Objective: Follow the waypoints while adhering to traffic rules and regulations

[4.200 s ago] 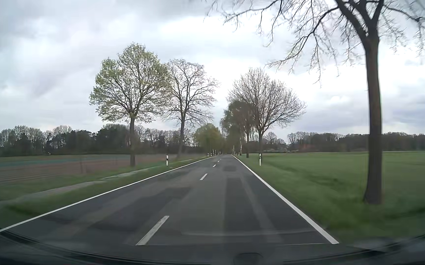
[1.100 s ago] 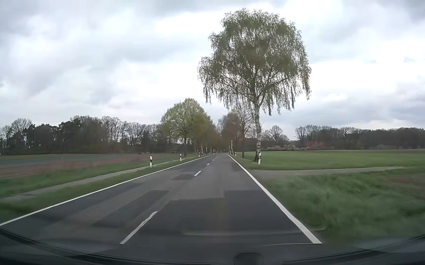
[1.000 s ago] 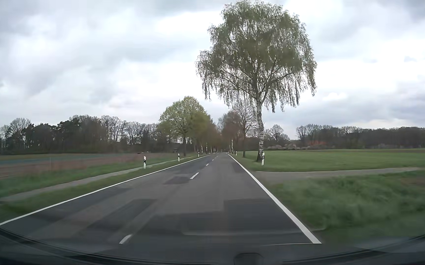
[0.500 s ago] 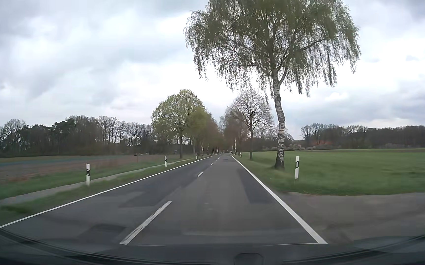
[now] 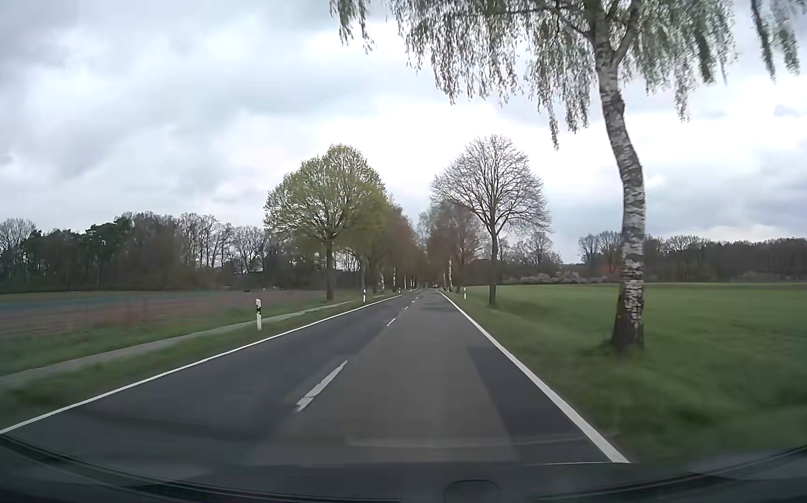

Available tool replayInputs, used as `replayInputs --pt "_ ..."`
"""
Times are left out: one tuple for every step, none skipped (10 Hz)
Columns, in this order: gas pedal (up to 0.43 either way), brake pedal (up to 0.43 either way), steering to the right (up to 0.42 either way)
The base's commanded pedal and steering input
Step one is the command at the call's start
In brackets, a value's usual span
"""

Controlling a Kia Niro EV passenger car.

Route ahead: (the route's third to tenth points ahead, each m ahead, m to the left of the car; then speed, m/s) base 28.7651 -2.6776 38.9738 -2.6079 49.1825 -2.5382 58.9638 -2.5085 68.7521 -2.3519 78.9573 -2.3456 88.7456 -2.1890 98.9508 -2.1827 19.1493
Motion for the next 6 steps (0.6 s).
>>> replayInputs --pt "0.020 0.000 -0.001" --pt "0.020 0.000 -0.001" --pt "0.020 0.000 -0.001" --pt "0.020 0.000 -0.001" --pt "0.020 0.000 -0.001" --pt "0.020 0.000 -0.001"
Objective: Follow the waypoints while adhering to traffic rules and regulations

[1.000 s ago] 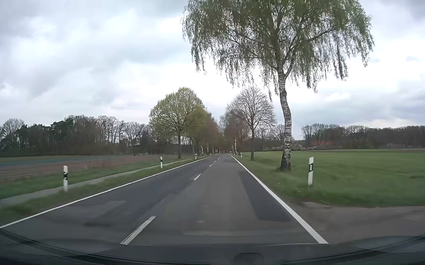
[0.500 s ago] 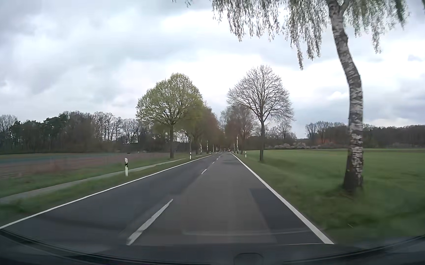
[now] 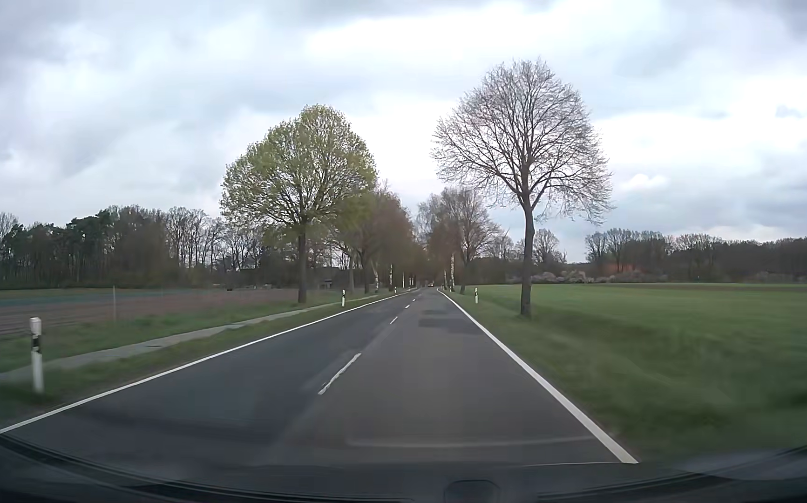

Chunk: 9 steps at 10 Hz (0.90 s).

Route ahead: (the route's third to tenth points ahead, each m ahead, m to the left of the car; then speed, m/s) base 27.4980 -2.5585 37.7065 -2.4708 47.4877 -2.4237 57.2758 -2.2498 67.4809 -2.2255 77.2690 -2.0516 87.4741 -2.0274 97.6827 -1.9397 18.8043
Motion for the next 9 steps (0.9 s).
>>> replayInputs --pt "0.028 0.000 -0.003" --pt "0.028 0.000 -0.003" --pt "0.028 0.000 -0.002" --pt "0.047 0.000 -0.003" --pt "0.059 0.000 -0.002" --pt "0.059 0.000 -0.002" --pt "0.059 0.000 -0.001" --pt "0.059 0.000 0.000" --pt "0.059 0.000 0.001"
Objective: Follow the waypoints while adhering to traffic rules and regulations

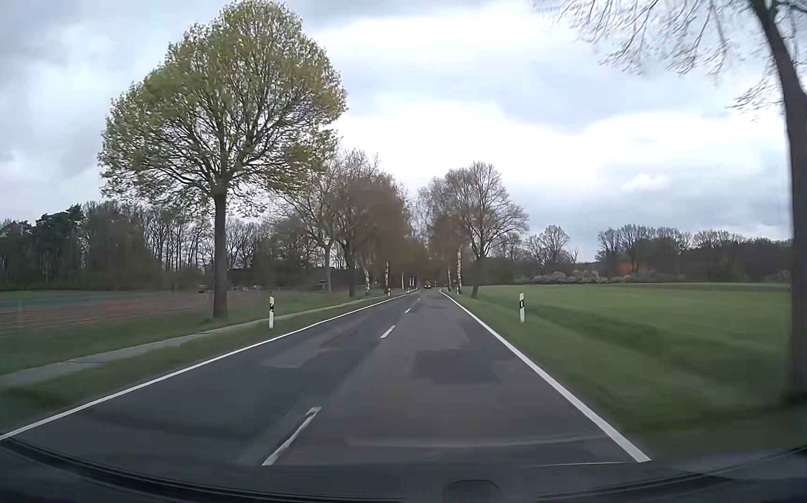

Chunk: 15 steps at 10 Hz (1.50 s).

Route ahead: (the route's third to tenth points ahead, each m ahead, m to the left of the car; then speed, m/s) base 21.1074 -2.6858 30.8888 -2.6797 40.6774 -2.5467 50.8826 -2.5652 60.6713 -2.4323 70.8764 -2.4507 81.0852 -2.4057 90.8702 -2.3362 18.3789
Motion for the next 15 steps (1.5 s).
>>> replayInputs --pt "0.059 0.000 0.001" --pt "0.059 0.000 0.001" --pt "0.059 0.000 0.002" --pt "0.059 0.006 0.002" --pt "0.059 0.000 0.002" --pt "0.059 0.000 0.001" --pt "0.067 0.000 0.002" --pt "0.067 0.000 0.001" --pt "0.067 0.006 0.001" --pt "0.067 0.000 0.001" --pt "0.079 0.000 0.001" --pt "0.079 0.000 0.001" --pt "0.087 0.000 0.001" --pt "0.098 0.000 0.001" --pt "0.110 0.000 0.001"
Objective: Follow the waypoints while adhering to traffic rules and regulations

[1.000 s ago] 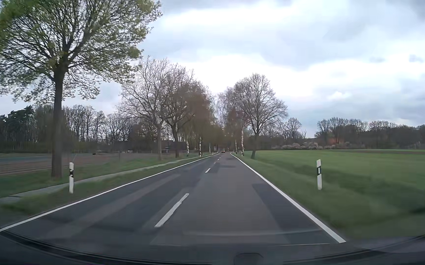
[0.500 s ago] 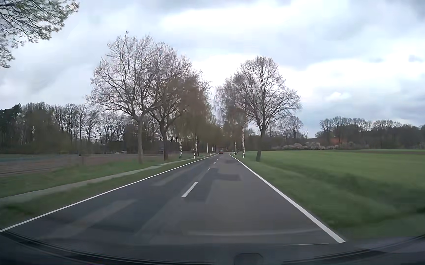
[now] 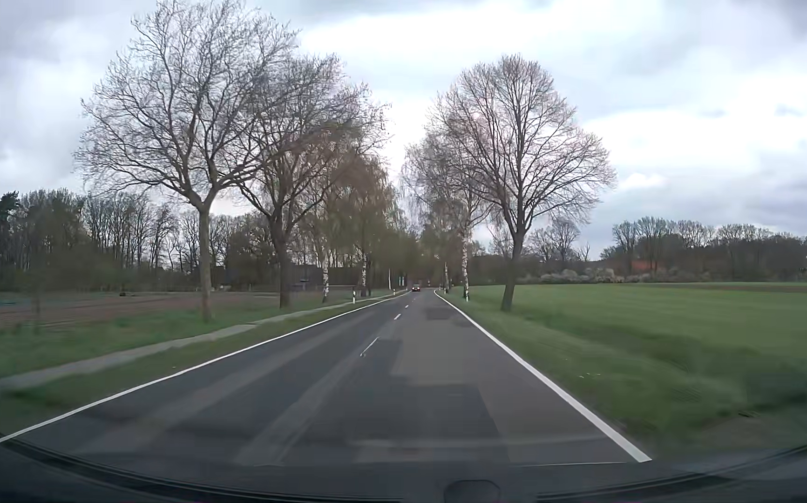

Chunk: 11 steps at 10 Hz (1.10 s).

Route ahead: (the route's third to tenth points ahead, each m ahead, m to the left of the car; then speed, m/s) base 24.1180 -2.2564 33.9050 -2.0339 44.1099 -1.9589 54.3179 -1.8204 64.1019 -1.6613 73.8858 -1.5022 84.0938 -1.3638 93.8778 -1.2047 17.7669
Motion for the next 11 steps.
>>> replayInputs --pt "0.110 0.006 0.001" --pt "0.110 0.000 0.001" --pt "0.110 0.000 0.001" --pt "0.110 0.000 0.001" --pt "0.098 0.000 0.000" --pt "0.087 0.000 0.000" --pt "0.087 0.000 0.000" --pt "0.079 0.000 0.000" --pt "0.067 0.000 -0.001" --pt "0.067 0.000 -0.001" --pt "0.059 0.000 -0.001"
